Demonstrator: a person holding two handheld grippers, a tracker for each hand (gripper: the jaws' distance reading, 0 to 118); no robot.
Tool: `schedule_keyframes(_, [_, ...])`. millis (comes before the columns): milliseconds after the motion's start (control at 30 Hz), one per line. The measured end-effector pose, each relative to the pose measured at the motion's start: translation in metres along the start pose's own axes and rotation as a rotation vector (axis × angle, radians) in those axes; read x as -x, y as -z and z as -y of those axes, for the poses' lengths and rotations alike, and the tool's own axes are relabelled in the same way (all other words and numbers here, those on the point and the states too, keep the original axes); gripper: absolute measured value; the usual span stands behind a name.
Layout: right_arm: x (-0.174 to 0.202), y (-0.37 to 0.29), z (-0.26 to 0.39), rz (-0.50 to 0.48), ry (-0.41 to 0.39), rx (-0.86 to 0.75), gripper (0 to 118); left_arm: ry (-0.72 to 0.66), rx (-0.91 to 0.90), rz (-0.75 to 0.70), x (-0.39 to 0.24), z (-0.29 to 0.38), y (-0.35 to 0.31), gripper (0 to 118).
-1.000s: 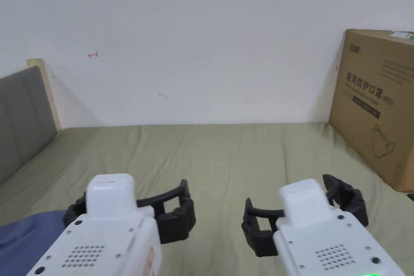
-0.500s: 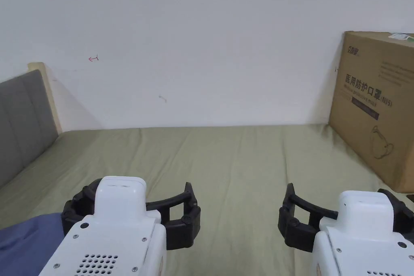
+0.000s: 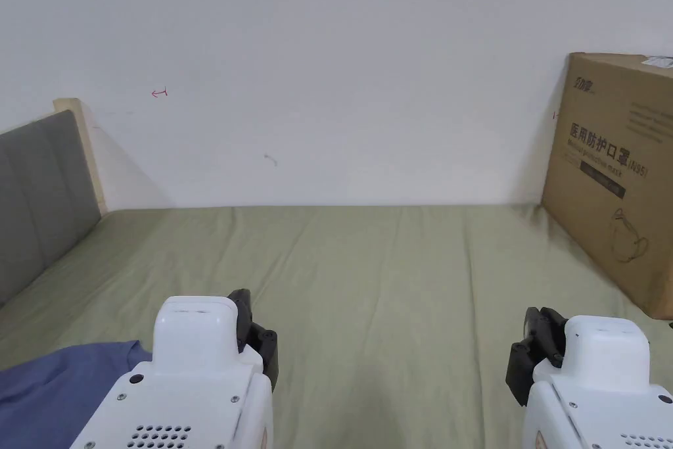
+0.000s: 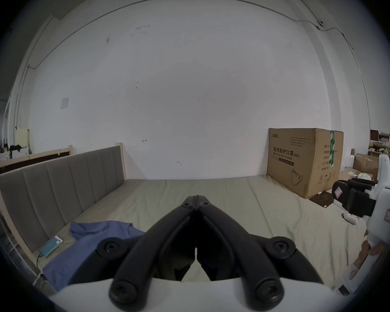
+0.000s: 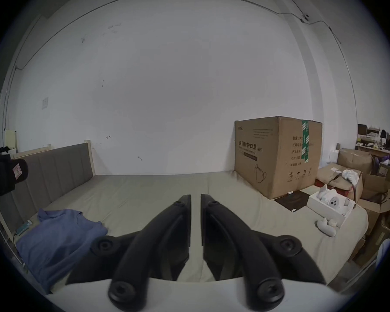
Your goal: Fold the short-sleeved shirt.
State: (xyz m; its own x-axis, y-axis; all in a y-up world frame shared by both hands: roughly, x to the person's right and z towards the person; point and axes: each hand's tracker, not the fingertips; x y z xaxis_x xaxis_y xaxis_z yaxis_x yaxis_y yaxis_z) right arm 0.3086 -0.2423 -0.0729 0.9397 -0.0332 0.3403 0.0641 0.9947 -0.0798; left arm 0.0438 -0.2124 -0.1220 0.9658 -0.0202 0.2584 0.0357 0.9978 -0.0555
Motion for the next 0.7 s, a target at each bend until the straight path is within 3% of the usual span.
schedule_keyframes(67, [-0.003, -0.002, 0.0, 0.003, 0.004, -0.008, 2, -0.009, 0.007, -0.005, 0.001, 0.001, 0.002, 0])
schedule_keyframes(367, [0.01, -0.005, -0.006, -0.053, -0.024, -0.022, 0, 0.001, 0.004, 0.007, 0.002, -0.004, 0.003, 0])
schedule_keyframes(567, [0.046, 0.002, -0.017, -0.214, 0.007, -0.025, 0, 0.0, 0.002, -0.096, 0.035, -0.01, -0.016, 0])
schedule_keyframes(700, [0.091, 0.005, -0.018, -0.36, -0.047, -0.019, 0, -0.008, 0.011, -0.215, 0.074, -0.012, -0.039, 0])
